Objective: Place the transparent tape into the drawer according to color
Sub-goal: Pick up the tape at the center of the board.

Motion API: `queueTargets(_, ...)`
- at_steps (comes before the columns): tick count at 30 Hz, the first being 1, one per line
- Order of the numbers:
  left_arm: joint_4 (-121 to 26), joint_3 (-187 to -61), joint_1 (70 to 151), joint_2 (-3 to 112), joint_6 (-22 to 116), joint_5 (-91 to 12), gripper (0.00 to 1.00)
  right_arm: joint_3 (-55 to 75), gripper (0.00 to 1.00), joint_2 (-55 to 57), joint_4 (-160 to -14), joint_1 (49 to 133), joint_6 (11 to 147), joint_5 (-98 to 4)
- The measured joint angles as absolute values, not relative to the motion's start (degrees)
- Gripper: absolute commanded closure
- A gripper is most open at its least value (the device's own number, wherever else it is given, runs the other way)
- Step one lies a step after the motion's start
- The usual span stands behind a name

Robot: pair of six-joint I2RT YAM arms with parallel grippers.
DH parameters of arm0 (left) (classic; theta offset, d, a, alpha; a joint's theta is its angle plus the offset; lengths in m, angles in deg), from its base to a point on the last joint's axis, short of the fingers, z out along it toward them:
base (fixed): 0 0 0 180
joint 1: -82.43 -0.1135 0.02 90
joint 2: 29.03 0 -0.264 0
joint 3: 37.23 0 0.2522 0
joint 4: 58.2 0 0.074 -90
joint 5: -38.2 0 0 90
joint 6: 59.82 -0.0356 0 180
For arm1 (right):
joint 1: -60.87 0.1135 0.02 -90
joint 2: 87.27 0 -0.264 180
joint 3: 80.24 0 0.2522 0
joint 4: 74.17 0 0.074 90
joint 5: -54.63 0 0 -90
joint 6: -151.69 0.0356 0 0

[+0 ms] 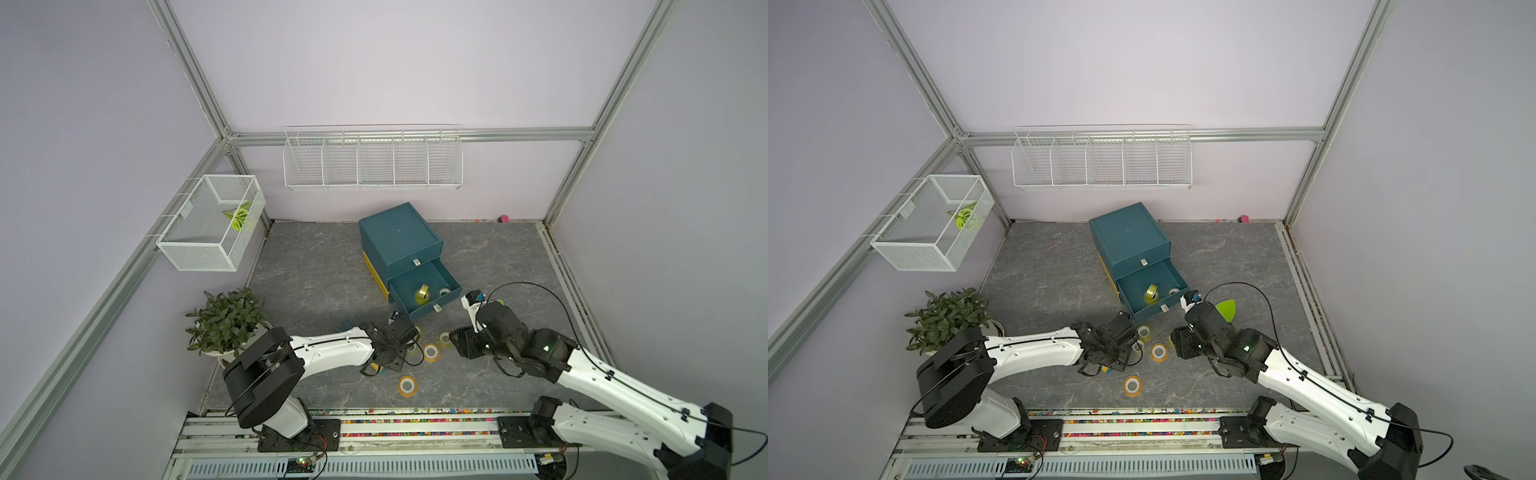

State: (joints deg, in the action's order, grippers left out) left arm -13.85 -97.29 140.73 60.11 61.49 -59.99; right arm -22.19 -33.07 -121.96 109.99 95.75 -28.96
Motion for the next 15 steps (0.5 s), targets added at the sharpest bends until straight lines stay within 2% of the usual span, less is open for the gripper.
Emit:
queueTargets(7,-10.8,-97.6,141.0,56.6,62.0,-61.1,0.51,-22.2,0.43,-33.1,-122.0,110.0,95.8,-28.7)
queueTargets(15,-4.4,-103.1,141.3,41.4,62.4,-63.1,0.52,-22.2,0.43,-34.5,-122.0,110.0,96.2,-27.9)
